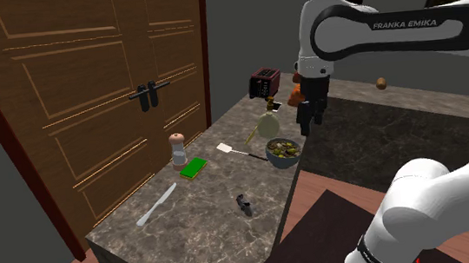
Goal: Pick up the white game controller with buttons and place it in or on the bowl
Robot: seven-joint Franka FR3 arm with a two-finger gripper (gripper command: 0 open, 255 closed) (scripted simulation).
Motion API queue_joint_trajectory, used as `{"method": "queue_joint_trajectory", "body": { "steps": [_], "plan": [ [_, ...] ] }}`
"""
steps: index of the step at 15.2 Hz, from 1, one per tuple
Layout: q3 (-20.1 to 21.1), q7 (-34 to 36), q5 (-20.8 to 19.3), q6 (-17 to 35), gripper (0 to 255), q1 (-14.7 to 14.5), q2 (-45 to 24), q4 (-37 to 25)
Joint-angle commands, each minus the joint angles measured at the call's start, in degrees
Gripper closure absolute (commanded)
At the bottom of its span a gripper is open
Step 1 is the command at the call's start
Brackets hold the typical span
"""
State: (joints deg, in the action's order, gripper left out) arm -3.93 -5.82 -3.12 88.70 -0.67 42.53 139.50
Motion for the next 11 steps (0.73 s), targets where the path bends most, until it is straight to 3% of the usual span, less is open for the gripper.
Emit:
{"method": "queue_joint_trajectory", "body": {
  "steps": [1, 11],
  "plan": [
    [0.00, 0.00, 0.00, 0.00, 0, 0.00, 0.00, 0.00],
    [5.51, 11.08, 5.00, 21.74, 0, -1.42, -9.03, 10.77]
  ]
}}
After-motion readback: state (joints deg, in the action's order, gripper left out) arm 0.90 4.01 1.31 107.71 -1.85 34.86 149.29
